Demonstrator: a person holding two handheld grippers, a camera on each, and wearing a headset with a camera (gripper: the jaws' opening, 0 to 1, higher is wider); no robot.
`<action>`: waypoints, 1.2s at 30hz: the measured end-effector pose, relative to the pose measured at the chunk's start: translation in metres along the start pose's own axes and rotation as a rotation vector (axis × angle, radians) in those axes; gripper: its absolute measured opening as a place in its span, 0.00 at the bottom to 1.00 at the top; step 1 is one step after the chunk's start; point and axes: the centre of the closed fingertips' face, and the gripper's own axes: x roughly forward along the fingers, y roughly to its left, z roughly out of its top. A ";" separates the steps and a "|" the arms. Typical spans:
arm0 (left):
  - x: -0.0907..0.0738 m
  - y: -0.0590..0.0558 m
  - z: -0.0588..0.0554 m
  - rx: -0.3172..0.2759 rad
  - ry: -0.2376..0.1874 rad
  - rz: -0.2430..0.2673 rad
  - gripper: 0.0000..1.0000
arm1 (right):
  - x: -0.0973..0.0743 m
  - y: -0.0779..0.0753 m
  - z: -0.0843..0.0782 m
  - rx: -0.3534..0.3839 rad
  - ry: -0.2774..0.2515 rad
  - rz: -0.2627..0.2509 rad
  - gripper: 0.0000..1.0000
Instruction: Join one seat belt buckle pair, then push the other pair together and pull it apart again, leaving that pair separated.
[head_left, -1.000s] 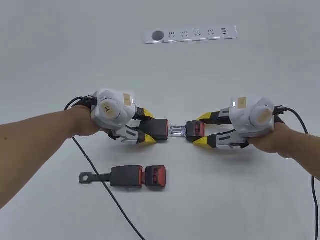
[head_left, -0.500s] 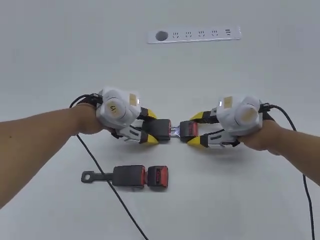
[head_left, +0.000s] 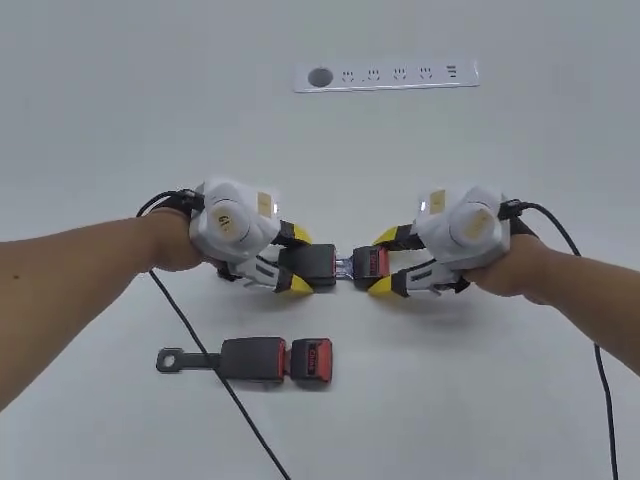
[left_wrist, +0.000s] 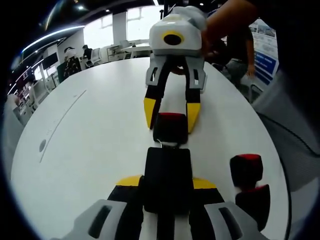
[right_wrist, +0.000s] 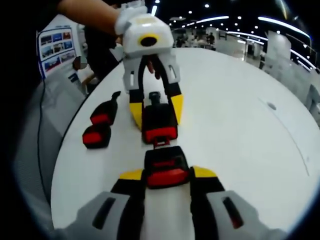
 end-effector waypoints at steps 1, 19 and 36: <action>0.000 0.000 0.000 0.001 0.000 -0.001 0.35 | -0.001 0.000 0.000 -0.001 0.001 -0.002 0.35; 0.001 0.003 -0.004 -0.005 0.002 -0.017 0.36 | 0.016 0.000 0.010 0.004 0.032 -0.005 0.34; 0.001 0.003 -0.007 -0.001 0.012 -0.020 0.36 | 0.016 0.001 0.010 -0.011 0.036 -0.027 0.35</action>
